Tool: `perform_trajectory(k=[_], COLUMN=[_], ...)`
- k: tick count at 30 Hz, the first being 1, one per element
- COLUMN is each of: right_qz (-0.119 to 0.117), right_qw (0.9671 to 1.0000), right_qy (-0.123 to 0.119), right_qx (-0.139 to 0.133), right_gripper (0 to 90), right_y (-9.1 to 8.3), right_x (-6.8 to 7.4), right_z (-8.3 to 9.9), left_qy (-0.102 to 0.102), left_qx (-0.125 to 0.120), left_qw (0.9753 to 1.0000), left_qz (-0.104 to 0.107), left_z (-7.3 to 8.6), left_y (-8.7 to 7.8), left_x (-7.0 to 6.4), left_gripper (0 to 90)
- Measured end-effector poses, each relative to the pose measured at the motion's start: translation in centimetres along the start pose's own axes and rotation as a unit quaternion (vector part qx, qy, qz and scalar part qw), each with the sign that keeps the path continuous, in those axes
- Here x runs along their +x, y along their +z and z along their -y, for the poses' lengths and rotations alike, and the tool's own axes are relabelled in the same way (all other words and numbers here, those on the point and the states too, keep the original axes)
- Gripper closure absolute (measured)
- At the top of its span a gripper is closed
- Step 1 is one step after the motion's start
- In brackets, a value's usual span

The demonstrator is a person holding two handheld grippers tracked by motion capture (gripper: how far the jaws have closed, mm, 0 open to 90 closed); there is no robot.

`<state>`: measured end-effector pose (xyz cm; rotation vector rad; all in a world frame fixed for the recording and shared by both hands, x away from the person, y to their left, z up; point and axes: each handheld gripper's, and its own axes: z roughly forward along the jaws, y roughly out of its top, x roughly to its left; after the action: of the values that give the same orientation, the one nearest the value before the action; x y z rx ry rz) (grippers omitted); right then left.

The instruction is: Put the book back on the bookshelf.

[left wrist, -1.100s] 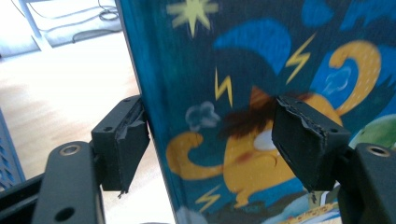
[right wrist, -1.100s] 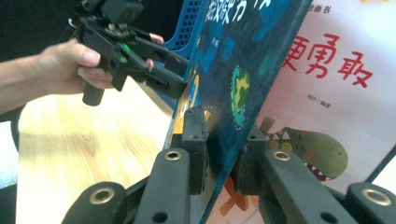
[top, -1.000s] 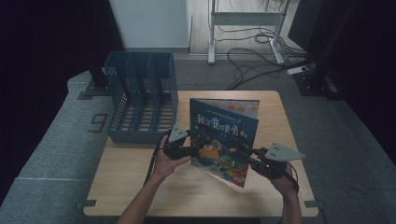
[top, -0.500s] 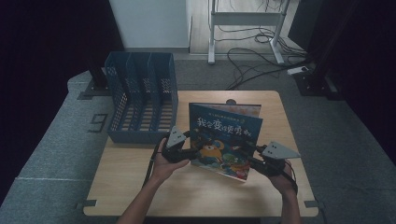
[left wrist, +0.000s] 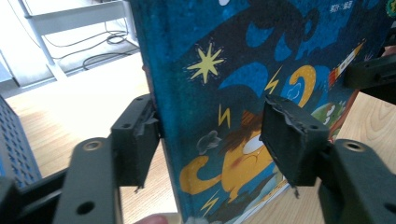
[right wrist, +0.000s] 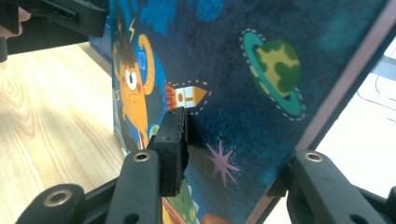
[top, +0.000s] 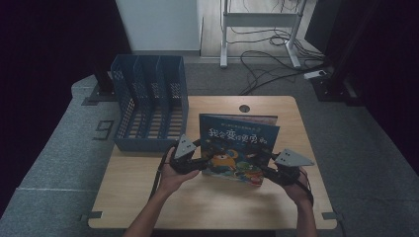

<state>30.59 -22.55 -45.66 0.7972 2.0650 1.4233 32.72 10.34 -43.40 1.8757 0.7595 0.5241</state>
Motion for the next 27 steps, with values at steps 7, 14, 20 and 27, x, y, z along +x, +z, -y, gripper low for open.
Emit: perform_trajectory(k=[7, 14, 20, 27], right_qz=[0.008, 0.002, 0.0, 0.009], right_qw=[0.9999, 0.9999, 0.9999, 0.9996], right_qy=[0.008, 0.013, 0.017, 0.025], right_qx=[0.0, -0.004, -0.003, 0.008], right_gripper=[54.5, 52.7, 51.7, 49.0], right_y=[0.1, 0.0, -0.1, -0.1], right_x=[-0.2, -0.4, -0.5, -0.9], right_z=[0.1, 0.3, 0.4, 0.8], left_qy=[0.009, 0.013, 0.01, 0.02], left_qx=[-0.005, -0.008, -0.013, -0.019], left_qw=[0.9999, 0.9999, 0.9998, 0.9996], left_qz=[0.001, 0.008, 0.015, 0.009], left_z=[0.3, 0.4, 0.4, 0.4], left_y=[-0.5, -1.1, -1.2, -1.4], left_x=[-0.5, -0.9, -0.9, -1.3], left_gripper=[39.4, 39.2, 38.5, 38.7])
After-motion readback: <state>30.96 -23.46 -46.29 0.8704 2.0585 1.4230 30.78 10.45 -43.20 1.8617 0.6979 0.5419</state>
